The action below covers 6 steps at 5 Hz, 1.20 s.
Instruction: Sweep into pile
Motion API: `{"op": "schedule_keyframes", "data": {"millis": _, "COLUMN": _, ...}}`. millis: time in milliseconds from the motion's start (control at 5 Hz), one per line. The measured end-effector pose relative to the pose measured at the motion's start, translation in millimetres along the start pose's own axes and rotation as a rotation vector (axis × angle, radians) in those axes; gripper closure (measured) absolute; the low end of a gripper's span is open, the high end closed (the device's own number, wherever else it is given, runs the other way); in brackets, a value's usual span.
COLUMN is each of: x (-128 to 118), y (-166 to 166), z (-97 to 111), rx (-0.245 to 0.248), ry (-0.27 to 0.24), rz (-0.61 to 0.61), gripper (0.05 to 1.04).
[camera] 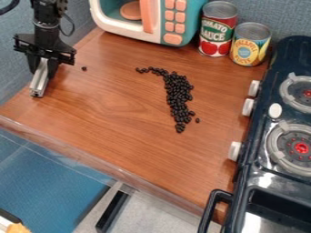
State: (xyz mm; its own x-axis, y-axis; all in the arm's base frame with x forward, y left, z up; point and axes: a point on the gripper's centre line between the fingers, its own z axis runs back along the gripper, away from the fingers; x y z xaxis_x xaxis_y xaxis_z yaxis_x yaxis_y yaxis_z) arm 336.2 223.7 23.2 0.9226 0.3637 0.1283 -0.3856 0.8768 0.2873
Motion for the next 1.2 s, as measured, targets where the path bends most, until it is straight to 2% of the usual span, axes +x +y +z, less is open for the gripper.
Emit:
{"op": "schedule_keyframes", "data": {"millis": 400, "x": -0.4, "y": -13.1, "z": -0.4, "rx": 0.003, "ry": -0.009, "rz": -0.033, "gripper": 0.705}}
{"op": "schedule_keyframes", "data": {"millis": 800, "x": -6.7, "y": -28.0, "z": 1.7, "rx": 0.004, "ry": -0.043, "rz": -0.087, "gripper": 0.705}}
{"op": "schedule_keyframes", "data": {"millis": 1000, "x": 0.2, "y": -28.7, "z": 2.9, "rx": -0.007, "ry": -0.010, "rz": -0.061, "gripper": 0.705}}
{"op": "schedule_keyframes", "data": {"millis": 1200, "x": 9.3, "y": -33.7, "z": 2.7, "rx": -0.042, "ry": 0.024, "rz": -0.051, "gripper": 0.705}}
